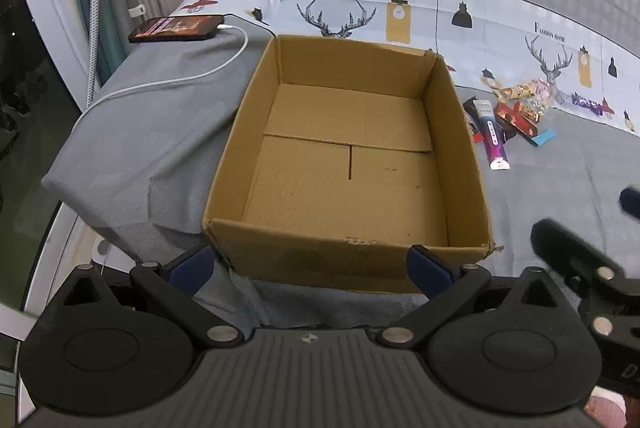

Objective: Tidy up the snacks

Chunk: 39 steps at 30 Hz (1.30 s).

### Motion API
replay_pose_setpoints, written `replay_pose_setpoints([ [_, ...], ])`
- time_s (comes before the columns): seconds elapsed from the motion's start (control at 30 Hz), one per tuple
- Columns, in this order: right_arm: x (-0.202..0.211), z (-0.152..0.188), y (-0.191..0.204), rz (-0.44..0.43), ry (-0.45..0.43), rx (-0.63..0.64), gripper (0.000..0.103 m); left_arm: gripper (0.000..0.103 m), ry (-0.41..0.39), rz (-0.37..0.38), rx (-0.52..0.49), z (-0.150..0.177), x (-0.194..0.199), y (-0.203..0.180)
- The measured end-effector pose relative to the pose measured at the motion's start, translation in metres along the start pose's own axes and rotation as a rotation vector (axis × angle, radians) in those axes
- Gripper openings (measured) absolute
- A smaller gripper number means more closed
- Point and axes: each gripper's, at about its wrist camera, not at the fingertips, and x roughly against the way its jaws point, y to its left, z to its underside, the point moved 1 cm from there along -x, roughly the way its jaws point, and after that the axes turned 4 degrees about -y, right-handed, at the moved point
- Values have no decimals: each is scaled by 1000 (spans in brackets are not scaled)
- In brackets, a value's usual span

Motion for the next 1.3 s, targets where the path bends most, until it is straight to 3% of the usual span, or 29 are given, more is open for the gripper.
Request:
replay_pose_setpoints([
  [0.2, 23, -11, 20, -5, -33, 86, 103, 103, -9, 3, 12, 8, 5, 11],
  [1.3, 21, -11, 12, -31, 33, 48, 103, 103, -2, -22, -27, 10, 0, 5],
])
